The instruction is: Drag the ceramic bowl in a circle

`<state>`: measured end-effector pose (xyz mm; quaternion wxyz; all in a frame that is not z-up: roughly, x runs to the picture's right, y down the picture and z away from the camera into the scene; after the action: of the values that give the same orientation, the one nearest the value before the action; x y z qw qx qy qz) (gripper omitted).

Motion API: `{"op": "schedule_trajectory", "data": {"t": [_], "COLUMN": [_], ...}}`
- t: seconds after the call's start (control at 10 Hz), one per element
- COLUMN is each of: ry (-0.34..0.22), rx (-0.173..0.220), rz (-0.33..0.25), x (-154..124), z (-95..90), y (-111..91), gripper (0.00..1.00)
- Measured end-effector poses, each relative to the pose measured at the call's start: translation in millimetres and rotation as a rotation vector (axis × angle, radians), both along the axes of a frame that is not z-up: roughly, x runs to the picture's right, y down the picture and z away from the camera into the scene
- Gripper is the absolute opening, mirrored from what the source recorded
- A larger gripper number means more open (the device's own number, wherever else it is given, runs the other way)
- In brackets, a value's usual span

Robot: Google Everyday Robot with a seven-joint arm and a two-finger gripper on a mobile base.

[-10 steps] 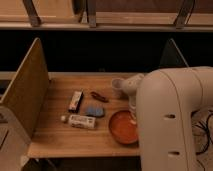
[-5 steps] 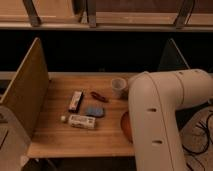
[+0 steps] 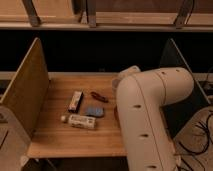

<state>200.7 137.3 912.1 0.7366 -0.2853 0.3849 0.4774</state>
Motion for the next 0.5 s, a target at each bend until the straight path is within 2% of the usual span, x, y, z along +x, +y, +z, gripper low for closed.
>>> {"op": "schedule_trajectory", "data": {"t": [0.2,0.5], "ry": [-0.065,-0.136], "rx": [0.012,0.022], "rz": [0.006,0.023], "x": [-29,-57], "z": [-1.5,-17.3], "y": [-3,-1], "gripper": [0.11,0.11]}}
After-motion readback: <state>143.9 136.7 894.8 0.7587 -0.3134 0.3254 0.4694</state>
